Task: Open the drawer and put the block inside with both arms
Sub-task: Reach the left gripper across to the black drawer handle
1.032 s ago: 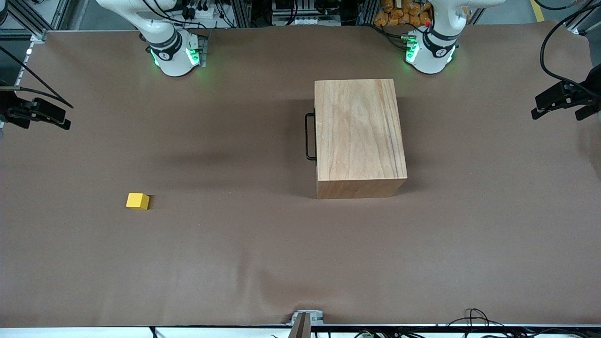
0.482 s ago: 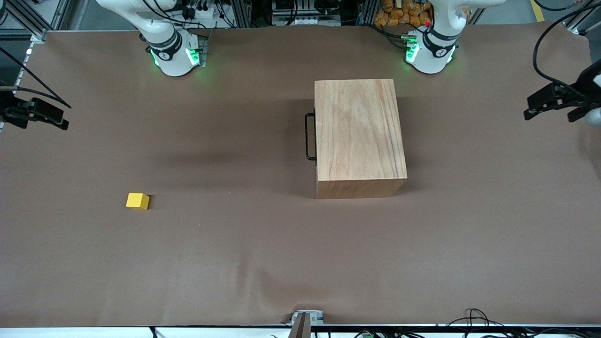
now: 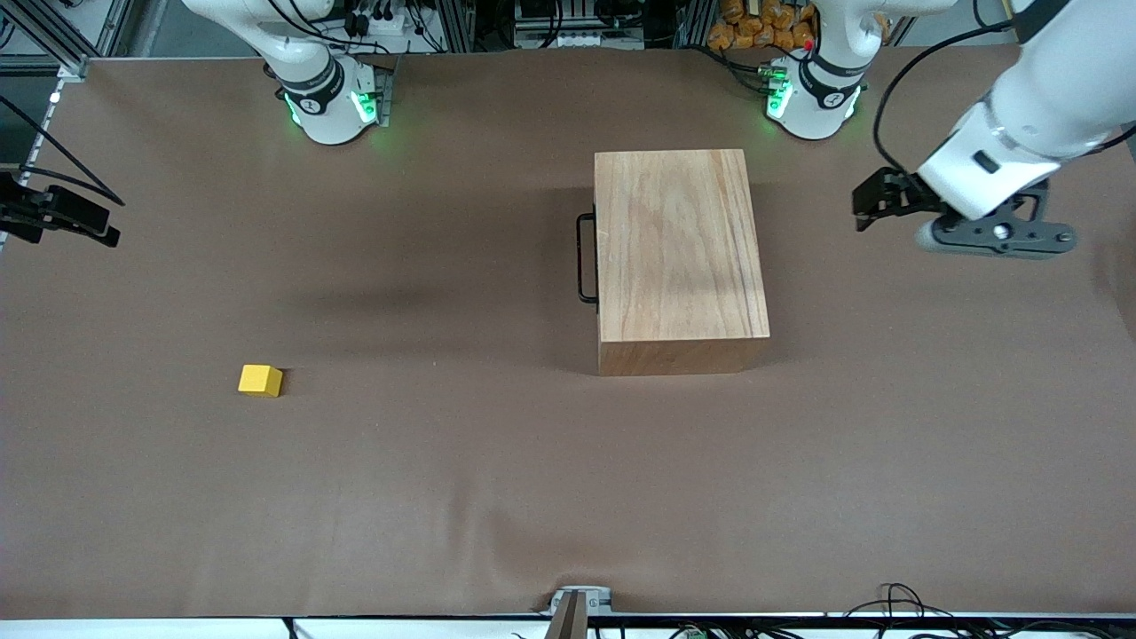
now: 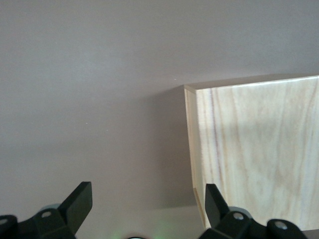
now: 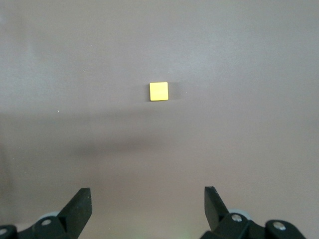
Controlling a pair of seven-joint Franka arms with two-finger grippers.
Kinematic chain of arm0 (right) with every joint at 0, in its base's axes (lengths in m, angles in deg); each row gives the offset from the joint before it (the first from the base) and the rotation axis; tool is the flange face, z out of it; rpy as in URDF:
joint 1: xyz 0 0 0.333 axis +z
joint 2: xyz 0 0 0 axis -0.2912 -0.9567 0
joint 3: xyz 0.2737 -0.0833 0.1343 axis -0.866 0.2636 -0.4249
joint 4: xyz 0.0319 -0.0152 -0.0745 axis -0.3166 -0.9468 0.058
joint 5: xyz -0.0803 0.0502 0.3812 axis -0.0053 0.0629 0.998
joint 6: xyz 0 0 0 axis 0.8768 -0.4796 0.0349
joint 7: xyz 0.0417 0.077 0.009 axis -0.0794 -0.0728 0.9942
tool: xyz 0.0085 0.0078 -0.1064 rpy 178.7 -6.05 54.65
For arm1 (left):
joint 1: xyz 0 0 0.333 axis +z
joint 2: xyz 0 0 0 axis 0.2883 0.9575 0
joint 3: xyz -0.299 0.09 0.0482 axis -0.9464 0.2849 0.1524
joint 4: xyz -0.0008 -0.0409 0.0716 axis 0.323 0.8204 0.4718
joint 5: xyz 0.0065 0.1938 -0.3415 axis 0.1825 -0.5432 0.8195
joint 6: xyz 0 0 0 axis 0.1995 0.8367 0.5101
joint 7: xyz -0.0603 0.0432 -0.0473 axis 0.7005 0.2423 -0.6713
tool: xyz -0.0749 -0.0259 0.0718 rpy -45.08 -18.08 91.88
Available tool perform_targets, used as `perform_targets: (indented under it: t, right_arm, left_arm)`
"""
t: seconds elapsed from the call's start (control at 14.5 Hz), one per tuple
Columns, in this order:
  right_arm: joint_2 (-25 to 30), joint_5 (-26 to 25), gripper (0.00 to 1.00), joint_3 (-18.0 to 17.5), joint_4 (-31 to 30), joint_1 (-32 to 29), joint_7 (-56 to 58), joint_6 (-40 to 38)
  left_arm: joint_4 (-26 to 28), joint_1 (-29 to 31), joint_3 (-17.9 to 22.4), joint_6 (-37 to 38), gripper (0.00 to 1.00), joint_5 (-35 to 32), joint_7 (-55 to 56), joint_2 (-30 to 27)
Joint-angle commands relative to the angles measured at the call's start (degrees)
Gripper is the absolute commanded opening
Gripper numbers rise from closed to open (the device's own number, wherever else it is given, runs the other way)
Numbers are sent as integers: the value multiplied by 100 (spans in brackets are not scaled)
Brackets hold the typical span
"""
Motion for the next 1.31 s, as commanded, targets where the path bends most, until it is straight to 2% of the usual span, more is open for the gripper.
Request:
perform_targets:
  t: [0.0, 0.28, 0.41, 0.69, 0.83, 1.03, 1.24]
  right_arm:
    - [-42, -26, 100, -79, 123, -106, 87, -36]
    - [-33, -26, 100, -70, 123, -106, 87, -71]
    - [-33, -26, 100, -70, 123, -106, 70, -45]
    - [-33, -26, 100, -79, 132, -168, 61, -45]
    - [-33, -26, 100, -70, 150, -168, 70, -45]
    - [-24, -26, 100, -70, 194, -221, 79, -80]
    - [-24, -26, 100, -79, 220, -221, 79, -89]
  left_arm:
    - [-504, -350, -236, 39, 100, -93, 747, 450]
    - [-891, -1211, -264, -5, 100, -75, 1941, 977]
    - [-997, -1834, -194, -92, 100, -110, 2706, 1232]
    - [-1252, -2469, -176, -496, 100, -110, 3805, 1680]
    - [-1270, -2767, -176, -942, 100, -119, 4394, 1988]
    - [-1296, -3181, -176, -1409, 100, -373, 5115, 2515]
    - [-1340, -3384, -132, -1675, 100, -479, 5408, 2771]
